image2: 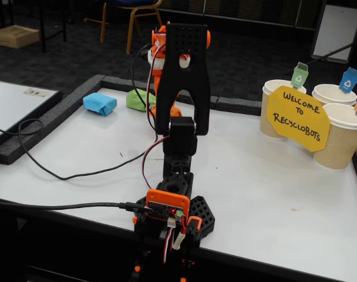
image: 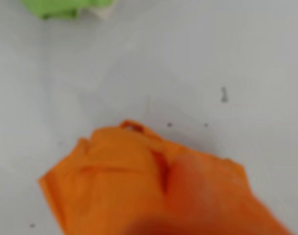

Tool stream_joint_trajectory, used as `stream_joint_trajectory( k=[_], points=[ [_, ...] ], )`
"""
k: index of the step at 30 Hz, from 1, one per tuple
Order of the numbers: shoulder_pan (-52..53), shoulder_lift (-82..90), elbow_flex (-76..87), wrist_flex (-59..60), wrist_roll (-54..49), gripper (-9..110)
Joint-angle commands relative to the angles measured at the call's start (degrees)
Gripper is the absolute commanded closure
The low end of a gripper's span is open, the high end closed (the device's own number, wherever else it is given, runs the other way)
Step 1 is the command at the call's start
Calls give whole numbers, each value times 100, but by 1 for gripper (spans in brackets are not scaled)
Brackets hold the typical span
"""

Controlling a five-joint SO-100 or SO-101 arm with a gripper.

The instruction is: Sort rubbish by color.

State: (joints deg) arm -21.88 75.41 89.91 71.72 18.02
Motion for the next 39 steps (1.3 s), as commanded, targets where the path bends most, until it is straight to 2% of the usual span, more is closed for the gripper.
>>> stream_joint_trajectory(
  k=[1, 21, 28, 39],
  points=[
    [-114, 905, -756, 255, -501, 101],
    [185, 4087, 149, 1125, -1661, 101],
    [466, 5572, 1292, 1081, -1784, 101],
    [1538, 7963, 2865, 940, -1969, 101]
  ],
)
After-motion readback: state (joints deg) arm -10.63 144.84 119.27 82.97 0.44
